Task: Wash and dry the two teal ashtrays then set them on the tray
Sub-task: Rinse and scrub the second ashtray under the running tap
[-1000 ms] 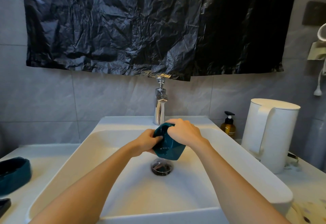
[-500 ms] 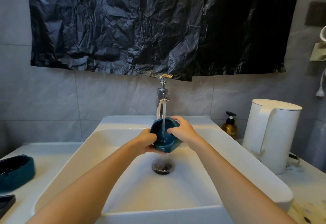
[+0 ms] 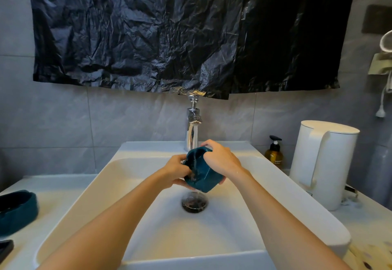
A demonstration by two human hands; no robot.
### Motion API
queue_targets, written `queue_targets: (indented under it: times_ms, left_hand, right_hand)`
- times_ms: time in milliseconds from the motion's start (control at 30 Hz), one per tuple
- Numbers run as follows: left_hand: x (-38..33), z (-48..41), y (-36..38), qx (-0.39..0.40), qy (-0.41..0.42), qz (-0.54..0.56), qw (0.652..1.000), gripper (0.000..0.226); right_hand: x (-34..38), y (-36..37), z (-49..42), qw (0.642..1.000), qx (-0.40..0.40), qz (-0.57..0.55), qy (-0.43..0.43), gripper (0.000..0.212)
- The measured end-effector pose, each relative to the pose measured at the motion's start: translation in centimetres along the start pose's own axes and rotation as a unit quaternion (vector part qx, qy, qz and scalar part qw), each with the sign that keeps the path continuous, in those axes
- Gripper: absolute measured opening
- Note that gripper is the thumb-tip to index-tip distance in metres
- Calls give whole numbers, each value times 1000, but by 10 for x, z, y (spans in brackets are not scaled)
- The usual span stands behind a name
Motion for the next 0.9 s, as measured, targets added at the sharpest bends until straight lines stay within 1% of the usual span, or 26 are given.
queue_targets:
  times_ms: [33,100,133,167,233,300,333,400,467,533,567,633,733,800,833,900]
  left_hand:
    - [1,-1,-1,2,26,-54,998,35]
    - [4,-3,-1,-16,81,-167,983,27]
    - [5,-5,-1,-31,102,-200,974,25]
    - [5,-5,0,-44,114,-212,970,25]
    - [2,-4,0,-53,120,-199,971,28]
    - [0,-3,0,-43,118,-172,977,29]
    - [-1,-2,1,-26,105,-148,983,28]
    - [-2,2,4,37,56,-79,995,23]
    - [-3,4,6,105,19,-28,994,19]
    - [-3,6,7,137,2,-4,991,19]
    - [-1,7,7,131,1,-6,991,19]
    - [1,5,7,91,14,-26,995,26]
    - [1,5,9,34,53,-74,995,38]
    - [1,3,8,15,70,-112,991,44]
    - [0,3,8,19,61,-119,991,40]
    - [1,3,8,51,38,-102,993,21]
  right_hand:
    - [1,0,1,1000,6,13,-5,32]
    - [2,1,1,1000,19,22,-8,32]
    - [2,1,2,999,28,19,-6,33]
    - [2,1,2,999,34,16,-5,34]
    - [2,0,1,999,35,14,-8,33]
    - [1,-2,0,1000,30,4,-3,32]
    - [1,-4,0,1000,24,2,2,33]
    - [0,-9,-1,1000,3,15,9,35]
    - [-3,-13,-1,999,-17,34,15,35]
    - [-4,-15,-1,999,-21,40,20,34]
    - [-4,-14,-1,999,-16,38,21,34]
    - [-4,-13,0,999,-1,30,31,31]
    - [-5,-12,-2,999,21,25,41,18]
    - [-6,-12,-3,999,23,21,43,13]
    - [-6,-12,-3,999,23,21,39,13]
    - [-7,-11,-5,999,22,30,24,20]
Point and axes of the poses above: each hand's wrist, its own z-axis away from the middle knuckle, its own y-axis out of the palm, x = y × z, the point moved 2 cm from there along -z, towards the middle knuckle, and after that the axes turned 6 degrees about -x, right-handed, at the moved point
